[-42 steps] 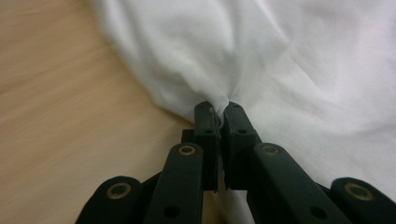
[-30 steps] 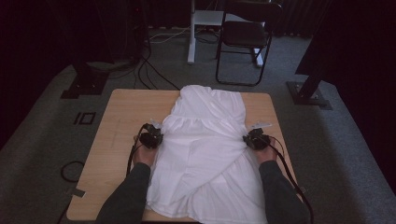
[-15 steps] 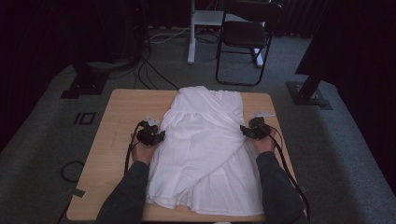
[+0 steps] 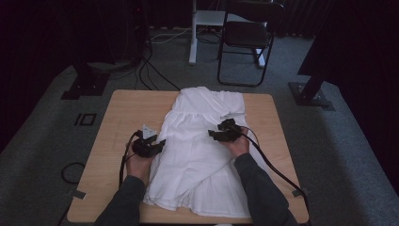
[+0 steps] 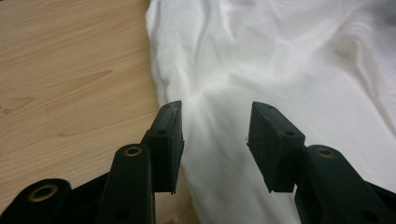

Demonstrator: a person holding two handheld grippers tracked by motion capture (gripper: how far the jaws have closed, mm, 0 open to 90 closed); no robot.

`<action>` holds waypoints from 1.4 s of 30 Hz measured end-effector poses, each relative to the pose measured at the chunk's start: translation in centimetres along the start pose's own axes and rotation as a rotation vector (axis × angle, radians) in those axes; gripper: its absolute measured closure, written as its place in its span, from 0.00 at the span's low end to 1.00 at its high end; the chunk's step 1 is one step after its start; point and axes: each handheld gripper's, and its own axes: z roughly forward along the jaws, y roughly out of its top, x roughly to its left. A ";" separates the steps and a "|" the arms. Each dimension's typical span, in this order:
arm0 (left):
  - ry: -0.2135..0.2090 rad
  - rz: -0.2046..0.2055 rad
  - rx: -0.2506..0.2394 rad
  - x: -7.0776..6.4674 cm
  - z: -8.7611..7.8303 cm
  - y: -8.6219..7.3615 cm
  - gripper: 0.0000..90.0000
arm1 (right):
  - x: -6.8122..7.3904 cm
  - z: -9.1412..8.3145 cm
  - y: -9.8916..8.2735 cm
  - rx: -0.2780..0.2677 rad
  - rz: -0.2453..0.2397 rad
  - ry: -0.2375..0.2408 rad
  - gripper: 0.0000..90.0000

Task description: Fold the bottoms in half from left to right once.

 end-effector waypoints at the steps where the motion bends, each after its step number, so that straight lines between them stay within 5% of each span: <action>1: -0.005 0.000 0.001 -0.1 -0.1 -0.1 0.61 | 0.4 0.6 0.2 0.009 -0.006 0.006 0.41; 5: -0.023 0.006 0.000 -0.6 -0.4 -0.4 0.60 | 1.2 2.7 0.3 0.061 -0.030 0.003 0.38; 7: -0.032 0.014 0.008 -0.9 -0.6 -0.7 0.60 | 1.2 3.7 -0.1 0.116 -0.052 0.030 0.53; 10: -0.042 0.026 0.003 -1.4 -1.1 -1.2 0.59 | 1.4 3.2 -1.0 0.143 -0.104 0.057 0.89; 13: -0.044 0.035 -0.002 -1.6 -1.7 -1.8 0.59 | 1.4 0.6 -1.9 0.094 -0.115 0.071 0.98; 22: -0.057 0.048 -0.022 -2.6 -4.5 -3.6 0.58 | -0.2 -9.8 -6.9 -0.028 -0.103 0.094 0.98; 23: -0.057 0.048 -0.022 -2.6 -4.5 -3.6 0.58 | -0.2 -9.8 -6.9 -0.028 -0.103 0.094 0.98; 25: -0.068 0.048 -0.021 -2.9 -5.3 -4.4 0.58 | -0.4 -13.2 -9.9 -0.061 -0.112 0.077 0.97; 30: -0.065 0.044 -0.014 -3.0 -6.7 -5.8 0.58 | -1.2 -17.7 -15.9 -0.059 -0.050 0.029 0.97; 36: -0.080 0.022 0.007 -3.4 -7.7 -7.1 0.57 | -1.1 -19.5 -20.5 -0.020 0.038 0.002 0.84; 42: -0.104 0.017 0.026 -4.2 -7.9 -8.2 0.56 | -0.9 -19.0 -18.8 -0.113 0.059 -0.015 0.56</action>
